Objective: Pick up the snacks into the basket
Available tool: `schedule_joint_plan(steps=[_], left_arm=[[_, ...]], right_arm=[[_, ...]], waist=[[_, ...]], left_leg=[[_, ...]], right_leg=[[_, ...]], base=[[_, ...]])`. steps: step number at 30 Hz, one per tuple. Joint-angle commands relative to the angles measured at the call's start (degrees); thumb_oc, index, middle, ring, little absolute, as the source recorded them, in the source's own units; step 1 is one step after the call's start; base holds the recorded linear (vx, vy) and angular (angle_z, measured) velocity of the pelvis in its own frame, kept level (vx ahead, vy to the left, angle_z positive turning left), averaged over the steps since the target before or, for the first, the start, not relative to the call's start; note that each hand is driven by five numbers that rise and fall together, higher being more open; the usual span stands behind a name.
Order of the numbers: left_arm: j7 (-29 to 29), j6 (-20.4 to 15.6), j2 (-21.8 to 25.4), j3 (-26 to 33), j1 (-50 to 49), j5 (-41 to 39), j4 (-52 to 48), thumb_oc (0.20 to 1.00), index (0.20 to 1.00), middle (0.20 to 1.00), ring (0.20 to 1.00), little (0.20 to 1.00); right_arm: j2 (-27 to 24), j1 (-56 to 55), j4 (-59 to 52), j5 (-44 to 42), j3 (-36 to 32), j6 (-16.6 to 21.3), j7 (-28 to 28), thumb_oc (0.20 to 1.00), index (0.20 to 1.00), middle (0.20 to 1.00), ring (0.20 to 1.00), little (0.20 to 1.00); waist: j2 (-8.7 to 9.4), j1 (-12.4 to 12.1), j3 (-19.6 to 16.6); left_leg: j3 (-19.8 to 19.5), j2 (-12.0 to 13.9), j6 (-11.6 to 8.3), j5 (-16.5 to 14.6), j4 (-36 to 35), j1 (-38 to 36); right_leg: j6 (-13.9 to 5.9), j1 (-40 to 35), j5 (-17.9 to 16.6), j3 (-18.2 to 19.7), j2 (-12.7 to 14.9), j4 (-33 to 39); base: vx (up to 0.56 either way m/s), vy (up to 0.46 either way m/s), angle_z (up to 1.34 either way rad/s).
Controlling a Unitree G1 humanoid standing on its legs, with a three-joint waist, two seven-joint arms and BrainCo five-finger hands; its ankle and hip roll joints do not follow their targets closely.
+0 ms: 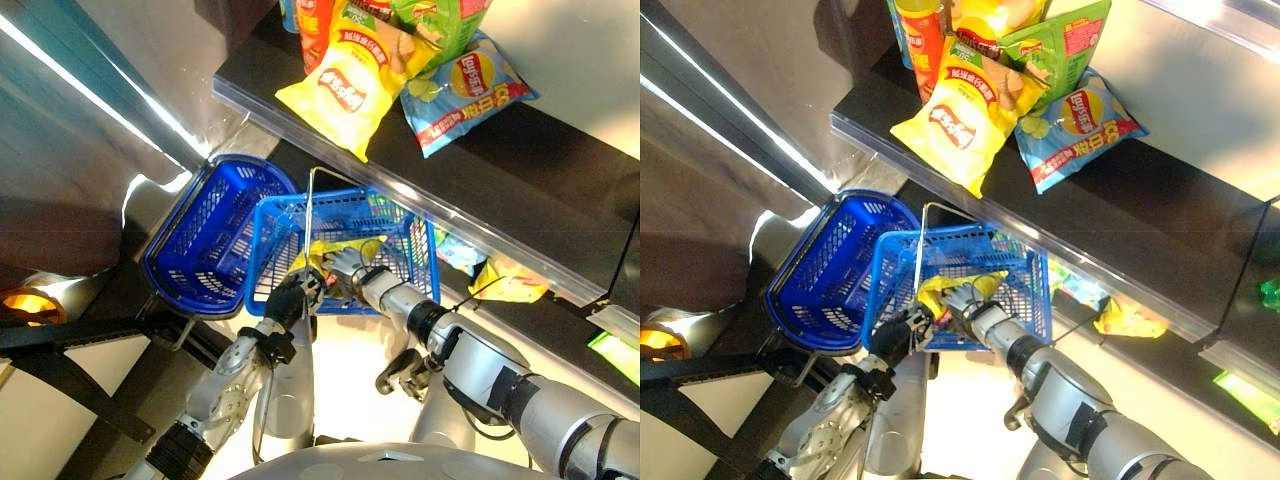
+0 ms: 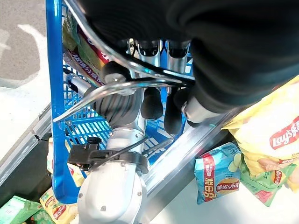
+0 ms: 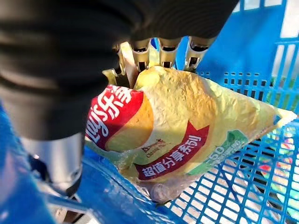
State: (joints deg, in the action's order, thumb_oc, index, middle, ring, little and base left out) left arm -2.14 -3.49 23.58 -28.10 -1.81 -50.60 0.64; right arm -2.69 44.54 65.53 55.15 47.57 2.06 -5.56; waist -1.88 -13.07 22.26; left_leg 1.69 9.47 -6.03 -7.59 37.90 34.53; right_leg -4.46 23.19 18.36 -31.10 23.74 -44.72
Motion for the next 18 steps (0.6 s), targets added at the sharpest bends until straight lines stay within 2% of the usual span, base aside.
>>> schedule_joint_plan(steps=[1, 6, 8, 10, 11, 13, 14, 15, 16, 18], left_arm=[[-0.52, -7.86, -1.76, 5.75, 1.9, 2.43, -9.82, 0.2, 0.2, 0.2, 0.2, 0.2], [1.62, -8.22, -1.54, 8.9, 0.78, 7.1, -4.26, 0.2, 0.2, 0.2, 0.2, 0.2], [2.97, -8.33, -1.92, 11.12, -0.25, 10.13, 1.19, 0.2, 0.2, 0.2, 0.2, 0.2], [3.24, -8.56, -2.34, 11.43, -0.45, 10.47, 2.73, 0.2, 0.2, 0.2, 0.2, 0.2], [3.78, -8.74, -2.62, 11.96, -0.61, 11.39, 4.49, 0.2, 0.2, 0.2, 0.2, 0.2], [4.1, -8.91, -3.61, 13.02, -0.67, 13.48, 10.78, 0.2, 0.2, 0.2, 0.2, 0.2], [4.1, -8.91, -3.61, 13.01, -0.67, 13.48, 10.78, 0.2, 0.2, 0.2, 0.2, 0.2], [4.19, -8.98, -4.47, 13.65, -0.57, 14.64, 15.24, 0.2, 0.2, 0.2, 0.2, 0.2], [4.17, -9.03, -4.51, 13.6, -0.55, 14.65, 15.31, 0.2, 0.2, 0.2, 0.2, 0.2], [4.51, -9.22, -5.84, 15.12, -0.28, 16.97, 21.02, 0.2, 0.2, 0.2, 0.2, 0.2]], right_arm=[[1.54, 1.06, 0.52, -7.77, -3.87, -0.06, -1.95, 1.0, 1.0, 1.0, 1.0, 1.0], [-1.59, -3.14, -7.78, -18.14, -8.21, 1.39, -3.31, 1.0, 1.0, 1.0, 1.0, 1.0], [-6.42, -9.69, -16.87, -25.79, -12.38, 2.21, -4.02, 1.0, 1.0, 1.0, 1.0, 1.0], [-7.91, -11.39, -19.9, -26.96, -13.19, 2.17, -3.74, 1.0, 1.0, 1.0, 1.0, 1.0], [-10.19, -13.97, -23.65, -28.41, -14.91, 2.49, -4.38, 1.0, 1.0, 1.0, 1.0, 1.0], [-13.78, -20.09, -27.99, -30.44, -18.07, 3.33, -4.22, 1.0, 1.0, 1.0, 1.0, 1.0], [-13.79, -20.09, -28.0, -30.44, -18.07, 3.32, -4.22, 1.0, 1.0, 1.0, 1.0, 1.0], [-15.27, -24.39, -29.61, -32.66, -20.67, 3.98, -4.24, 1.0, 1.0, 1.0, 1.0, 1.0], [-15.35, -24.48, -29.72, -32.67, -20.7, 3.94, -4.19, 1.0, 1.0, 1.0, 1.0, 1.0], [-16.81, -29.55, -31.27, -35.22, -23.53, 4.69, -3.71, 1.0, 1.0, 1.0, 1.0, 1.0]], waist=[[-0.11, 0.19, -1.8], [1.12, 2.58, -2.07], [2.44, 5.21, -2.35], [2.67, 5.65, -2.39], [3.24, 6.85, -2.59], [4.33, 9.17, -3.31], [4.33, 9.15, -3.27], [4.99, 10.8, -4.28], [5.0, 10.71, -4.13], [5.73, 12.6, -5.41]], left_leg=[[4.98, -0.66, 5.81, -3.69, 1.94, -0.94], [6.03, -0.23, 5.85, -3.83, 1.3, -2.7], [7.21, 0.22, 5.85, -3.83, -0.08, -5.12], [7.73, 0.27, 5.89, -3.78, -0.65, -6.23], [9.09, 0.32, 6.64, -1.96, -2.77, -7.49], [11.05, 0.46, 6.84, -1.33, -6.07, -11.79], [11.07, 0.45, 6.84, -1.32, -6.11, -11.86], [12.28, 0.15, 6.9, -0.77, -9.25, -14.98], [12.39, 0.09, 6.91, -0.66, -9.52, -15.32], [14.03, -0.47, 6.94, 0.51, -14.1, -19.38]], right_leg=[[-3.49, 2.95, -8.06, 3.05, -2.26, 1.69], [-3.61, 2.03, -8.81, 4.1, -2.36, 2.38], [-3.86, 0.94, -9.9, 5.27, -2.59, 3.34], [-3.93, 0.33, -10.25, 5.66, -2.71, 3.82], [-3.1, -0.24, -12.21, 5.57, -2.91, 5.67], [-3.86, -2.83, -14.5, 6.53, -3.49, 8.8], [-3.86, -2.88, -14.51, 6.54, -3.49, 8.82], [-4.58, -4.84, -16.32, 7.22, -3.85, 11.73], [-4.6, -5.07, -16.4, 7.27, -3.85, 11.88], [-5.49, -7.64, -18.6, 8.02, -4.2, 15.57]], base=[[0.0, 0.057, -0.14], [0.01, 0.042, -0.22], [0.02, 0.075, -0.18], [-0.02, 0.059, -0.26], [-0.02, 0.083, -0.31], [0.04, 0.083, -0.41], [0.1, 0.06, -0.52], [0.07, 0.037, -0.47], [0.12, 0.077, -0.54], [0.08, 0.049, -0.44]])
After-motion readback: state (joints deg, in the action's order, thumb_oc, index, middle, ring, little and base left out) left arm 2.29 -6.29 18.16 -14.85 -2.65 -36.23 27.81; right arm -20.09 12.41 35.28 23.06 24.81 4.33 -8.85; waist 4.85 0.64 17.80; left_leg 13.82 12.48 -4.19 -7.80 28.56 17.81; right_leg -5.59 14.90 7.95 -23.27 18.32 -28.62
